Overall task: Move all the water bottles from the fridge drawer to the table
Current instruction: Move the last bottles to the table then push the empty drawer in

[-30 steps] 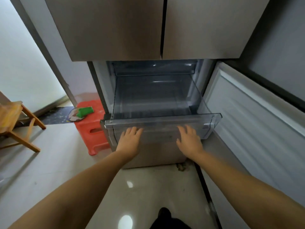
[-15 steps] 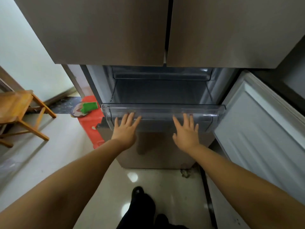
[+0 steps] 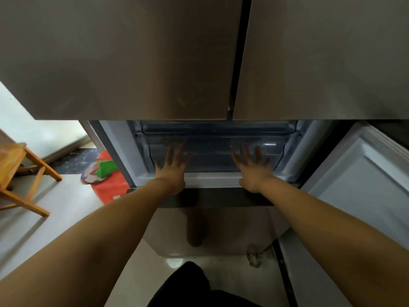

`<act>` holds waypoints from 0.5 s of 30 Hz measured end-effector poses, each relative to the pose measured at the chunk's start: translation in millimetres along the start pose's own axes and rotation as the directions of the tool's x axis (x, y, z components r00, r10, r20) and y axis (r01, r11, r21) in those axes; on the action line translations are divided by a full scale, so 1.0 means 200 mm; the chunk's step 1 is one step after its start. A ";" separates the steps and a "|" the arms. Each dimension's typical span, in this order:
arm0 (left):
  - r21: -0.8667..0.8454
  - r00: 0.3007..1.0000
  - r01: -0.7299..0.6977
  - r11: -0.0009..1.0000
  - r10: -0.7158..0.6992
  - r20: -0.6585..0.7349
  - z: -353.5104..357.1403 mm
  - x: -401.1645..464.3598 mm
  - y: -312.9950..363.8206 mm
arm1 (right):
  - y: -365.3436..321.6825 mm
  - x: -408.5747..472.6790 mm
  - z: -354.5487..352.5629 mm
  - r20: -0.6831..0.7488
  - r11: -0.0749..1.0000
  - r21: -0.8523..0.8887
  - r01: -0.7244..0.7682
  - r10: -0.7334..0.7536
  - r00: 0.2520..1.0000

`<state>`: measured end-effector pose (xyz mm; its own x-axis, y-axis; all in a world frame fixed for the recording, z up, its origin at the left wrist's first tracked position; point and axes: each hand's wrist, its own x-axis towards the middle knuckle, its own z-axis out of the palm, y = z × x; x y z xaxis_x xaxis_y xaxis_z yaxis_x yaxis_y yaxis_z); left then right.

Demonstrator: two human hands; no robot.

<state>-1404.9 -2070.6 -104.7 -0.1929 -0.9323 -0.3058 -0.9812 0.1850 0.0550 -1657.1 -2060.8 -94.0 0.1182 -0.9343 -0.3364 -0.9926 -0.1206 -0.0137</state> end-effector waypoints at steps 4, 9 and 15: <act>0.007 0.999 -0.038 0.999 0.038 0.001 0.00 0.03 0.00 | 0.01 0.02 -0.01 -0.019 1.000 -0.021 0.000 0.000 1.000; 0.012 0.998 -0.039 0.999 0.038 0.044 -0.07 -0.02 0.11 | 0.03 -0.14 -0.01 -0.044 0.992 0.103 -0.069 0.074 0.996; 0.006 0.892 -0.411 0.912 0.404 -0.205 -0.17 -0.23 0.66 | 0.22 -0.65 -0.06 -0.525 0.974 0.228 -0.008 0.130 0.841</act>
<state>-1526.3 -2013.4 -50.5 -0.5691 -0.8204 -0.0559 -0.8151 0.5538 0.1699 -1714.8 -1948.8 -40.4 -0.0149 -0.9776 0.2101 -0.9736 -0.0337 -0.2259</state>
